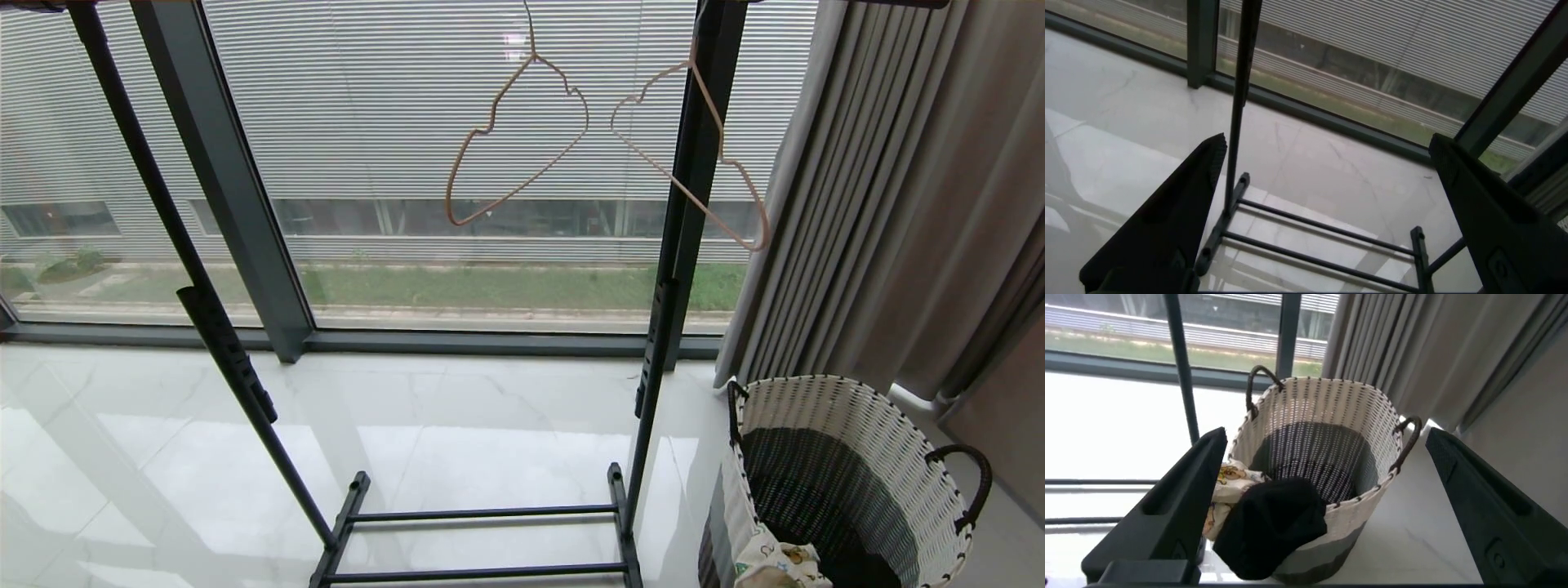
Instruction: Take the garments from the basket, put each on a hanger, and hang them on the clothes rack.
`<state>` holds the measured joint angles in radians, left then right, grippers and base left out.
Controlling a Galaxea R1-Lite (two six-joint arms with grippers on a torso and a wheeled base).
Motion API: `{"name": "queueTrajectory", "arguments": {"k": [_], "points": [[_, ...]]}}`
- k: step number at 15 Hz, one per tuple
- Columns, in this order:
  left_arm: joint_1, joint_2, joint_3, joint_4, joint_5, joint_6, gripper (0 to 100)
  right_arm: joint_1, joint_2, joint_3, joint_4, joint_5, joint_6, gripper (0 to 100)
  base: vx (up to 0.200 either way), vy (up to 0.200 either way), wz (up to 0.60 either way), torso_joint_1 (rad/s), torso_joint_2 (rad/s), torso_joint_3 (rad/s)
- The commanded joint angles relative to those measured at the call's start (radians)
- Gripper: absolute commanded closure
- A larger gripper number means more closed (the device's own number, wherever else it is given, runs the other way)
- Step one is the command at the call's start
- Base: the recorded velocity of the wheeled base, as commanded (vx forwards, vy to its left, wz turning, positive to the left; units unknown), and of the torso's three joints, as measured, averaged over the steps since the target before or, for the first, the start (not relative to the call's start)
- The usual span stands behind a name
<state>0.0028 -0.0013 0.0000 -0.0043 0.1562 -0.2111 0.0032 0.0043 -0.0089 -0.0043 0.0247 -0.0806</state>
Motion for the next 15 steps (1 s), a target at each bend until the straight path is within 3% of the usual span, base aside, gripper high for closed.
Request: {"name": "queueTrajectory", "arguments": {"k": [1,2,3,4,6,7,8,10,12,15], "points": [[0.000,0.001,0.000,0.000,0.000,-0.001,0,0.029,0.126,-0.155,0.006,0.066,0.012,0,0.000,0.000,0.00,0.000,0.00,0.000],[0.000,0.001,0.000,0.000,0.000,-0.001,0,0.066,0.252,-0.240,0.009,0.075,-0.014,0,0.000,0.000,0.00,0.000,0.00,0.000],[0.000,0.001,0.000,0.000,0.000,-0.001,0,0.120,0.359,-0.279,0.024,0.078,-0.105,0,0.000,0.000,0.00,0.000,0.00,0.000],[0.000,0.001,0.000,0.000,0.000,-0.001,0,0.176,0.468,-0.279,0.047,0.080,-0.194,0,0.000,0.000,0.00,0.000,0.00,0.000],[0.000,0.001,0.000,0.000,0.000,-0.001,0,0.250,0.723,-0.273,0.150,0.078,-0.234,0,0.000,0.000,0.00,0.000,0.00,0.000],[0.000,0.001,0.000,0.000,0.000,-0.001,0,0.251,0.809,-0.278,0.159,0.078,-0.249,0,0.000,0.000,0.00,0.000,0.00,0.000],[0.000,0.001,0.000,0.000,0.000,-0.001,0,0.241,1.011,-0.284,0.148,0.069,-0.314,0,0.000,0.000,0.00,0.000,0.00,0.000],[0.000,0.001,0.000,0.000,0.000,-0.001,0,0.210,1.228,-0.292,0.104,0.000,-0.459,0,0.000,0.000,0.00,0.000,0.00,0.000],[0.000,0.001,0.000,0.000,0.000,-0.001,0,0.182,1.379,-0.290,-0.003,-0.042,-0.579,0,0.000,0.000,0.00,0.000,0.00,0.000],[0.000,0.001,0.000,0.000,0.000,-0.001,0,0.147,1.494,-0.289,-0.063,-0.045,-0.640,0,0.000,0.000,0.00,0.000,0.00,0.000]]}}
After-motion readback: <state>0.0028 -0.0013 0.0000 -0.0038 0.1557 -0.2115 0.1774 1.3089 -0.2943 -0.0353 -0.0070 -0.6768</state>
